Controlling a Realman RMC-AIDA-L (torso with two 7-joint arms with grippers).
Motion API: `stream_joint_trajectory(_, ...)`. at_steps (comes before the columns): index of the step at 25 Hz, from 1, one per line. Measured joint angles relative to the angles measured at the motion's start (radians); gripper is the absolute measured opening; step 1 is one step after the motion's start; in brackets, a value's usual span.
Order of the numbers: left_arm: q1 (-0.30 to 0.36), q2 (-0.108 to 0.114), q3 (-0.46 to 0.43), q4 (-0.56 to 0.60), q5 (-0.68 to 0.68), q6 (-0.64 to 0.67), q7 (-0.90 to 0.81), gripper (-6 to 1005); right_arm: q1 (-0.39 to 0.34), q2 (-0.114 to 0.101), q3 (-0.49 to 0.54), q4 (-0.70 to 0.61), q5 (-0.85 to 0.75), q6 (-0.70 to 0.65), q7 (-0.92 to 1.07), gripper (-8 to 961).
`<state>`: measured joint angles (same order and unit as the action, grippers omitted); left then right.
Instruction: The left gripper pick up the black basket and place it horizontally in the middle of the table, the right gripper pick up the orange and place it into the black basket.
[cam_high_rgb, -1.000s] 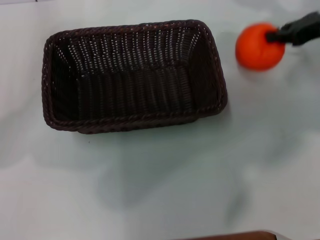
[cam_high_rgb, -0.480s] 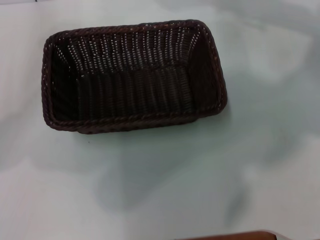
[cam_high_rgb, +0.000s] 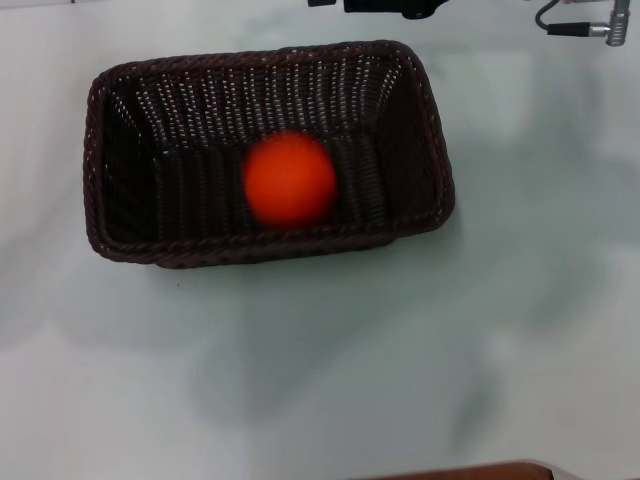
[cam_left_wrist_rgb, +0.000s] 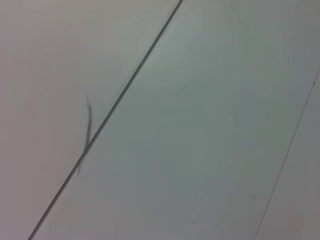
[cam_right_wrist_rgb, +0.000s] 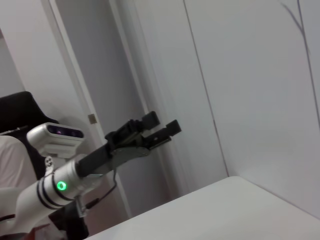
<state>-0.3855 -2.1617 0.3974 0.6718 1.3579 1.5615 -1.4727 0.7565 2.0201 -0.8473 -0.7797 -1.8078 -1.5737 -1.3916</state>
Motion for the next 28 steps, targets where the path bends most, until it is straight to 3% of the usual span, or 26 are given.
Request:
stream_joint_trajectory(3,0.001,0.000,0.000,0.000,0.000,0.000,0.000,831,-0.006,0.005,0.000,0.000,0.000,0.015,-0.003,403)
stream_joint_trajectory(9,0.002,0.001,-0.015,0.000,-0.001,0.001,0.005,833,-0.051,0.021,0.058,-0.006,0.059,0.027,-0.051,540)
stream_joint_trajectory(14,0.006,-0.001,-0.073,-0.020,-0.018,0.011,0.065,831,-0.161,0.069,0.182,0.029,0.287,0.086,-0.306,654)
stream_joint_trajectory(16,0.012,-0.001,-0.088,-0.061,-0.068,0.034,0.157,831,-0.203,0.070,0.204,0.132,0.463,0.100,-0.475,851)
stream_joint_trajectory(23,0.027,-0.009,-0.105,-0.268,-0.267,0.123,0.693,829,-0.255,0.071,0.293,0.527,1.012,0.064,-0.997,928)
stream_joint_trajectory(25,0.027,-0.011,-0.106,-0.334,-0.307,0.136,0.895,827,-0.260,0.071,0.308,0.584,1.080,0.056,-1.080,928)
stream_joint_trajectory(28,0.024,-0.013,-0.118,-0.372,-0.321,0.135,1.024,826,-0.274,0.072,0.326,0.624,1.134,0.054,-1.133,928)
